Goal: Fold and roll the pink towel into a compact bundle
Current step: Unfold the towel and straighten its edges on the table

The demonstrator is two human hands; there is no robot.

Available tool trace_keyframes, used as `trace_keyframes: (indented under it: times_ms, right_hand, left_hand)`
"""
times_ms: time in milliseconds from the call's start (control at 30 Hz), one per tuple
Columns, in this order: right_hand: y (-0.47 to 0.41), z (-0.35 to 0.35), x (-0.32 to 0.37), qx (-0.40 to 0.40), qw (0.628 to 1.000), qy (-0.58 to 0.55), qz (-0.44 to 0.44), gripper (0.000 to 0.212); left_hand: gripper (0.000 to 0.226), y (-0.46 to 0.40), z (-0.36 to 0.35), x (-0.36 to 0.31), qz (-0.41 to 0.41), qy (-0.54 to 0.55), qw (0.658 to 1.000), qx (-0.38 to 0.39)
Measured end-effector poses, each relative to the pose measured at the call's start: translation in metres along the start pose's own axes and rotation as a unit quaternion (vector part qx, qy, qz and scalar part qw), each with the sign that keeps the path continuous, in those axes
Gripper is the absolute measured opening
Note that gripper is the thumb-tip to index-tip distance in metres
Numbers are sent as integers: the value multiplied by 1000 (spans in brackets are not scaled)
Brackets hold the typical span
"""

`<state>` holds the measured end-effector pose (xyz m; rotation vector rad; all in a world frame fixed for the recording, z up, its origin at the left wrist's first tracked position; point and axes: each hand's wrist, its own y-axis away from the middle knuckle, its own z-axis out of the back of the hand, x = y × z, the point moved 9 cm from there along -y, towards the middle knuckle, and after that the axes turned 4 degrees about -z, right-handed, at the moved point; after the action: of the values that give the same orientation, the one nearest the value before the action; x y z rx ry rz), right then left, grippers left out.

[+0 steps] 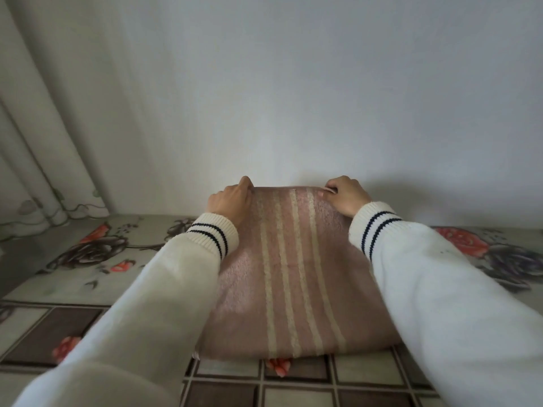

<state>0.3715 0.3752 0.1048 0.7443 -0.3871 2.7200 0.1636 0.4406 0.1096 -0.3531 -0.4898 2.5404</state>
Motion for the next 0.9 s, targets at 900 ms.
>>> trace_keyframes:
  times_ms: [900]
  right_hand:
    - [-12, -67, -29, 85, 995, 47, -1, 37]
  left_hand:
    - [30, 1, -89, 22, 28, 27, 990, 136]
